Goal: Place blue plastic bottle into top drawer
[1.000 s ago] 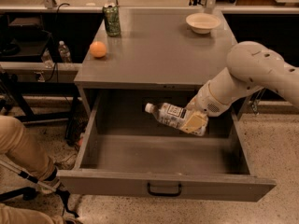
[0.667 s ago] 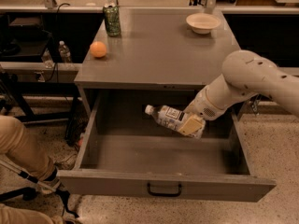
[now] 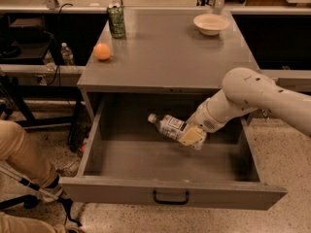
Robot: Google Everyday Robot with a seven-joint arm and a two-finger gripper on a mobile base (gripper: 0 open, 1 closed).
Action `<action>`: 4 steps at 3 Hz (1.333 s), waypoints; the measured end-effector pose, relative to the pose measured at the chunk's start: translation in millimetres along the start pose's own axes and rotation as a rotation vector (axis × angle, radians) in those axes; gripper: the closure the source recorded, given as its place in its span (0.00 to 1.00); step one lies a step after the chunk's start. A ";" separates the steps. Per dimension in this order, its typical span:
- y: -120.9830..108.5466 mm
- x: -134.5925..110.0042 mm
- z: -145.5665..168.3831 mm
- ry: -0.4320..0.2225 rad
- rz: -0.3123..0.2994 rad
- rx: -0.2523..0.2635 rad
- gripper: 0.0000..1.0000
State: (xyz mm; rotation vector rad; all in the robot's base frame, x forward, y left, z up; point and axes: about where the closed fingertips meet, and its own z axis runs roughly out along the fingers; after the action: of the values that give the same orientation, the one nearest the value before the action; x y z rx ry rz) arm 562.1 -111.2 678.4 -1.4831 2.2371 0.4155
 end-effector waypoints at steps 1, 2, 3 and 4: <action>-1.5 1.9 14.3 -0.007 0.019 -0.018 0.63; -0.8 3.9 18.0 -0.012 0.033 -0.030 0.39; -0.4 5.0 17.0 -0.017 0.039 -0.034 0.17; 1.9 8.0 10.4 -0.027 0.047 -0.027 0.00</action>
Offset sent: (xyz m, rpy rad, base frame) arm 0.0023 0.0022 -0.0186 0.0417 0.0456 -0.0272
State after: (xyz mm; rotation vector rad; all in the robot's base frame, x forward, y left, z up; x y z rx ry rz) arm 559.4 -112.0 665.4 -1.4322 2.2566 0.4789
